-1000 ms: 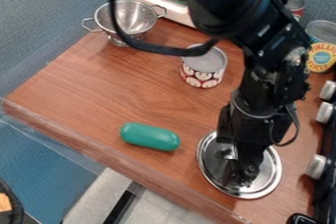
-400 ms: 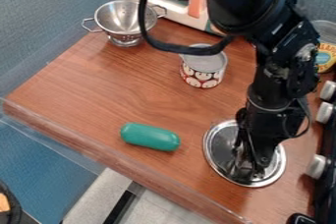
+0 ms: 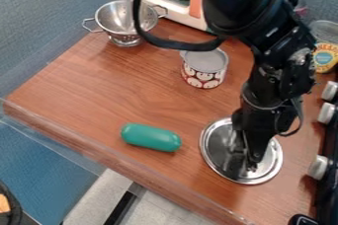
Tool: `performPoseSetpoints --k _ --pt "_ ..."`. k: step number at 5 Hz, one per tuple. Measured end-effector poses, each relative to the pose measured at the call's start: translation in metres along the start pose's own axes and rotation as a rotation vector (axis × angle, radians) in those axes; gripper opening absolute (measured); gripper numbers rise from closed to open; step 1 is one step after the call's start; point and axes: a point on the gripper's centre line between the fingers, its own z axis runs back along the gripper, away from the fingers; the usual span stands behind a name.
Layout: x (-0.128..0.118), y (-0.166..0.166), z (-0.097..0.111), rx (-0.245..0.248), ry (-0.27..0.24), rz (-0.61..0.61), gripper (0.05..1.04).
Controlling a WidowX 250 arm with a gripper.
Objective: Cover the silver pot with the silver cover
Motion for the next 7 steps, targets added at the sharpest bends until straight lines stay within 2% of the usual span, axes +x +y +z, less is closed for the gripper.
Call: performPoseSetpoints --k 1,2,3,4,5,6,7 --pt "-0.009 0.009 0.004 0.004 0.013 0.026 0.053" --pt "-0.026 0.026 0.030 0.027 -0.061 0.102 0.052" --pt "-0.033 0.032 0.050 0.043 -0.080 0.115 0.052" --pt "-0.042 0.055 0.070 0.063 -0.116 0.163 0.052" --pt "-0.072 0.090 0.082 0.075 -0.088 0.297 0.052" --pt "-0.105 0.133 0.085 0.086 -0.055 0.446 0.052" --pt "-0.124 0.174 0.066 0.052 -0.006 0.535 0.052"
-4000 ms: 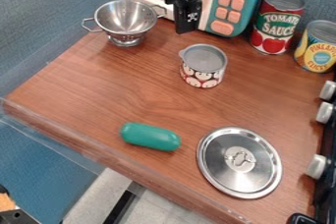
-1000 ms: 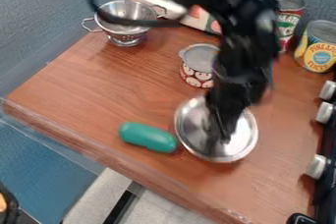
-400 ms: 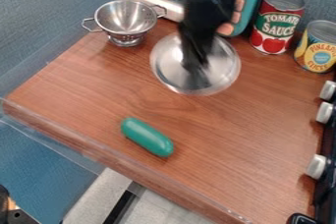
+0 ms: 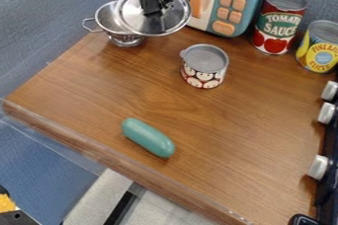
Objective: Cover the silver pot with the silver cover
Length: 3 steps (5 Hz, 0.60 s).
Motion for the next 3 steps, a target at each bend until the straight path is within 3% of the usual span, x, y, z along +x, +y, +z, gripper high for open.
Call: performPoseSetpoints --k 1,3 --pt "-0.008 0.036 -0.026 0.002 0.081 0.074 0.052" --pt "-0.012 0.056 -0.051 -0.022 0.134 0.125 0.052"
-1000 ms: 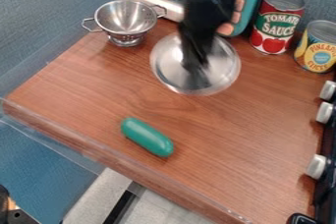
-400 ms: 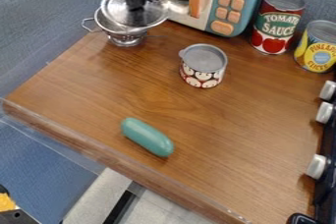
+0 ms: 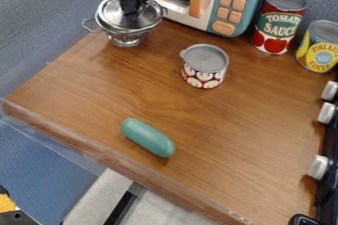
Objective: Cover the silver pot with the silver cover
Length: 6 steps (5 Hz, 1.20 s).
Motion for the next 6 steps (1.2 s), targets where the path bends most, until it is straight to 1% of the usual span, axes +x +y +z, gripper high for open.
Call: performPoseSetpoints --k 1,2,3,4,5,6 --pt "-0.0028 0.0022 -0.0054 -0.004 0.019 0.007 0.052" --pt "-0.0014 0.0029 -0.0097 -0.016 0.033 0.007 0.074" --pt "-0.0031 0.0035 -0.0106 -0.020 0.053 -0.010 0.220" --pt "-0.0016 0.0047 -0.0104 -0.011 0.042 0.002 0.478" --pt "-0.0032 0.0052 -0.0103 -0.008 0.052 0.003 0.785" --pt "-0.0054 0.0037 -0.0071 -0.016 0.064 0.010 0.997"
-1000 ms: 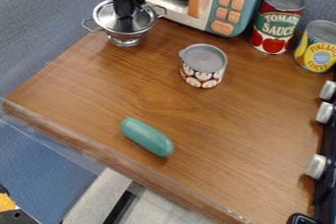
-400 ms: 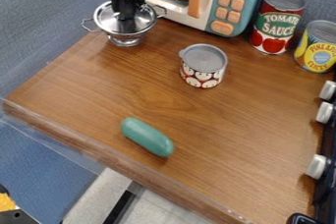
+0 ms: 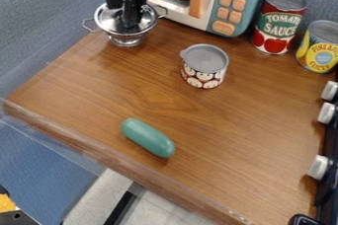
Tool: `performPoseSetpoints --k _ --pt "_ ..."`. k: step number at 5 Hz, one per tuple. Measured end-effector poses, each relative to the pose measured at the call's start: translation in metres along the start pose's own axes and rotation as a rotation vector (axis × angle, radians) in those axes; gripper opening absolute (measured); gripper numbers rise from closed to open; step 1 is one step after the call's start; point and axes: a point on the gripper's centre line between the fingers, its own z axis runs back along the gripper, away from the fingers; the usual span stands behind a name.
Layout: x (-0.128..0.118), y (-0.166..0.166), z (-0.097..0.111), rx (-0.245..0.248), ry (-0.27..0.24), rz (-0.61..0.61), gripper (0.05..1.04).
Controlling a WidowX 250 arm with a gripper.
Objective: Cover the silver pot with the silver cover
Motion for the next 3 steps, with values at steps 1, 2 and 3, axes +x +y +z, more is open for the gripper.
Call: performPoseSetpoints --k 1,2,3 --pt "0.0001 0.0087 0.0351 0.080 -0.075 0.013 1.001" --pt "-0.0005 0.0090 0.0380 0.084 -0.082 0.016 1.001" --pt "-0.0006 0.0091 0.0374 0.084 -0.080 0.015 1.001"
